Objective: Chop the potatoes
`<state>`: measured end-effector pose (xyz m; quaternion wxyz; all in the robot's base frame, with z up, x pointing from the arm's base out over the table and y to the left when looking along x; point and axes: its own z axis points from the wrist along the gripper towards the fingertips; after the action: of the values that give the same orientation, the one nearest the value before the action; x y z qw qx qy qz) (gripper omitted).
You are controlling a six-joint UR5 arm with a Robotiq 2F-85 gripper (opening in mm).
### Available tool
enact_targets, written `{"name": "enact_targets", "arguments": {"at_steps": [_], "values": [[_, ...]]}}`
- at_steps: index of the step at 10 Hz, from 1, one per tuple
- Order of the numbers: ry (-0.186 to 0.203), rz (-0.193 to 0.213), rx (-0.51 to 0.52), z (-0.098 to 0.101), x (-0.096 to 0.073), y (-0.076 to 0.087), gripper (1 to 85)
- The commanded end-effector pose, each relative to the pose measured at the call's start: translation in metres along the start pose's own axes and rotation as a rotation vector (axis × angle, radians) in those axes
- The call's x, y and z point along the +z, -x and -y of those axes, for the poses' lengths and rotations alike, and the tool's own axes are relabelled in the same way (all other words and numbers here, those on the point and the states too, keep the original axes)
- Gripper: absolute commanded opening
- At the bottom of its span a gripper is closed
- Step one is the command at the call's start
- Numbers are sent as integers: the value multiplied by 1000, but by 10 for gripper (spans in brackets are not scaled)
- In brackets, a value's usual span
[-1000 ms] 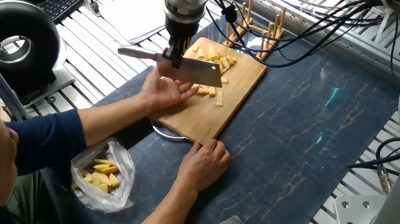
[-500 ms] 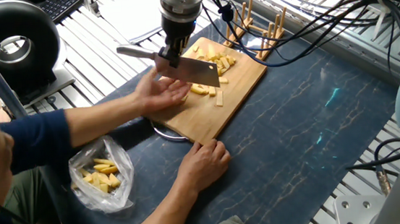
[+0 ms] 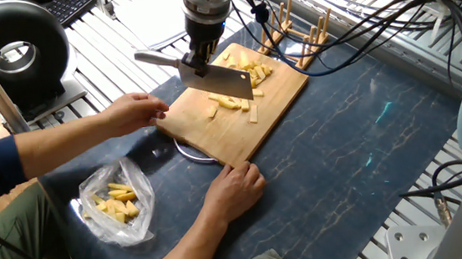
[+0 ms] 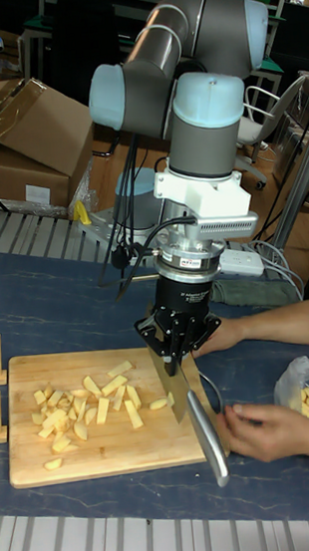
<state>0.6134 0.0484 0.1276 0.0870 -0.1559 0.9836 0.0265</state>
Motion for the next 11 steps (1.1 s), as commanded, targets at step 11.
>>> {"name": "enact_targets", "arguments": {"at_steps": [11], "values": [[60,-34,167,-15,-21,3,10]]}}
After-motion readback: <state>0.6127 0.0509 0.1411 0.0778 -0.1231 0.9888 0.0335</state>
